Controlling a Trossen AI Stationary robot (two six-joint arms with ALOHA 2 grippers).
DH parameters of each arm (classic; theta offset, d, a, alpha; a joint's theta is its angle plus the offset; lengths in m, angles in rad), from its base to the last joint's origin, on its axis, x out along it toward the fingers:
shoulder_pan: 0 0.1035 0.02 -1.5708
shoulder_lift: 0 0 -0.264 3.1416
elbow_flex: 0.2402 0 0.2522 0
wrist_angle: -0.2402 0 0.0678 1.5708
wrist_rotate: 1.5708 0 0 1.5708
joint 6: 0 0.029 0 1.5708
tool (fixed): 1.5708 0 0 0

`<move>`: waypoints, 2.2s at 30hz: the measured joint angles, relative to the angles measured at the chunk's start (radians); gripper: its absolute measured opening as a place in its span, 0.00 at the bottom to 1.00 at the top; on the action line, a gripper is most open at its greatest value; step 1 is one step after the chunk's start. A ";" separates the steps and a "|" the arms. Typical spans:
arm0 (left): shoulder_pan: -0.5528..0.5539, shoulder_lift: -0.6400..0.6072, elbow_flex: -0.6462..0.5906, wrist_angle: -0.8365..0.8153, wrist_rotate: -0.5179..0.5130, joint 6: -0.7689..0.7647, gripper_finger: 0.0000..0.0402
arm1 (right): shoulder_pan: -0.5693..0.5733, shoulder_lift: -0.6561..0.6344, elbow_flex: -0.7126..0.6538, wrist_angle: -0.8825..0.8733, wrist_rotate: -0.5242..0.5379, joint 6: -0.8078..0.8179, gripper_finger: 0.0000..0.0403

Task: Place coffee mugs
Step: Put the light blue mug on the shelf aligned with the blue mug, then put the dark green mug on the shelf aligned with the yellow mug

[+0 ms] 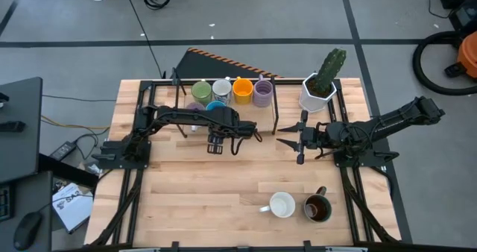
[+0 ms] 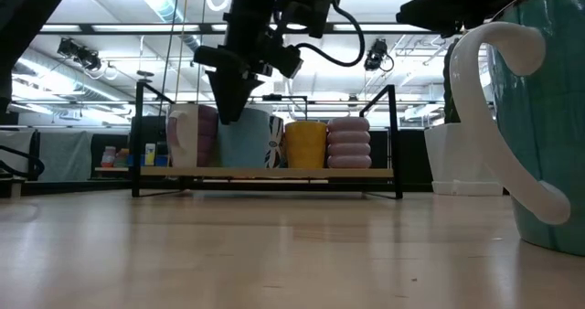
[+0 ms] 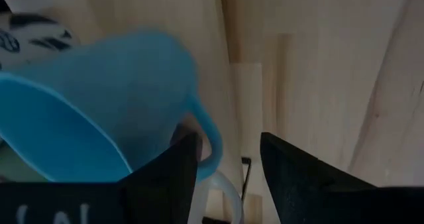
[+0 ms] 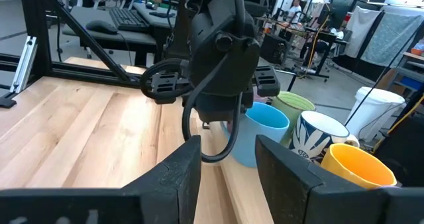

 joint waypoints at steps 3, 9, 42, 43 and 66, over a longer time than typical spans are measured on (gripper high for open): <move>0.000 0.000 0.000 -0.013 0.000 -0.013 0.43 | 0.000 0.000 0.000 0.000 0.000 0.000 0.37; -0.029 -0.002 0.000 -0.013 0.000 0.007 0.43 | 0.000 0.000 0.000 0.000 0.000 0.000 0.37; -0.071 -0.422 -0.302 0.653 0.091 0.072 0.43 | 0.023 0.030 0.007 0.029 -0.038 0.083 0.37; -0.084 -0.442 -0.322 0.681 0.091 0.051 0.43 | 0.029 0.035 0.010 0.055 -0.052 0.083 0.37; -0.284 -0.579 -0.635 0.835 0.095 -0.181 0.43 | 0.122 0.549 0.634 -0.831 -0.282 0.448 0.36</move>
